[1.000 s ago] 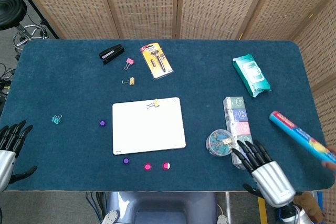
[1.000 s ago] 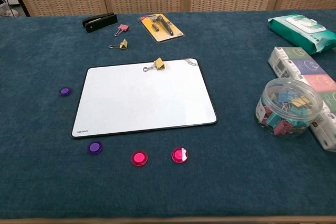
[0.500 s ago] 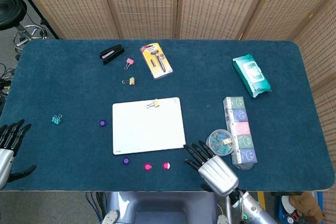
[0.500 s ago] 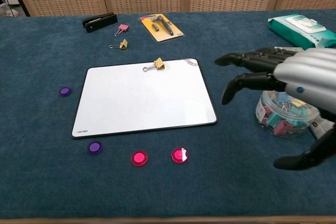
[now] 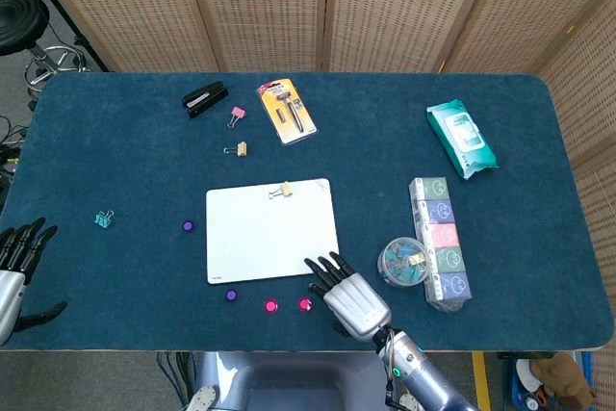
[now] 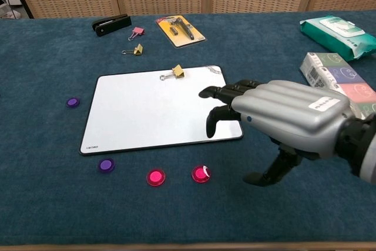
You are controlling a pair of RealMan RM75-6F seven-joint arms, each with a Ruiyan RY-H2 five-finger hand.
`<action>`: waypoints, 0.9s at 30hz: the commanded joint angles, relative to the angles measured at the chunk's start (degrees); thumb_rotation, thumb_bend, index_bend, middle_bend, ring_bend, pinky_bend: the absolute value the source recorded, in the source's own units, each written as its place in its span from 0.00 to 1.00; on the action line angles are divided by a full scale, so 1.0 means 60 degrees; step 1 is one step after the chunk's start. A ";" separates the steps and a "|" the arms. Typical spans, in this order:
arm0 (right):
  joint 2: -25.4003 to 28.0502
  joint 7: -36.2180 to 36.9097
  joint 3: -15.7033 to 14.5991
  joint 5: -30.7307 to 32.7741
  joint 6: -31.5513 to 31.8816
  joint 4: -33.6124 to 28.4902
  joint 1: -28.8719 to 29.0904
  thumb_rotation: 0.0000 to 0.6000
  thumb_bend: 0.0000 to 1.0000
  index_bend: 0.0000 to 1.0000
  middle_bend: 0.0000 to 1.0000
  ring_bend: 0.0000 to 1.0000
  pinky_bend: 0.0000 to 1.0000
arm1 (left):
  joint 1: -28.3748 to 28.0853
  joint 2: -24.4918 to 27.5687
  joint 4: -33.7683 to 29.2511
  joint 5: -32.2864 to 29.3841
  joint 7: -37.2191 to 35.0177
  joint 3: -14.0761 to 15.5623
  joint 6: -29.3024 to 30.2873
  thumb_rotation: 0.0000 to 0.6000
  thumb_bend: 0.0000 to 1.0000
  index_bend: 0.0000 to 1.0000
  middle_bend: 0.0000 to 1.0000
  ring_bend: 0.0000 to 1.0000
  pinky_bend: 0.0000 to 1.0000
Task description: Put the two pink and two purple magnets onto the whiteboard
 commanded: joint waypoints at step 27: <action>-0.1622 -0.0273 -0.0010 0.3251 0.0620 0.1223 0.1578 1.00 0.27 0.33 0.00 0.00 0.00 | -0.0062 0.0203 -0.0014 -0.0229 -0.0460 -0.0087 -0.0065 1.00 0.01 0.00 0.00 0.00 0.00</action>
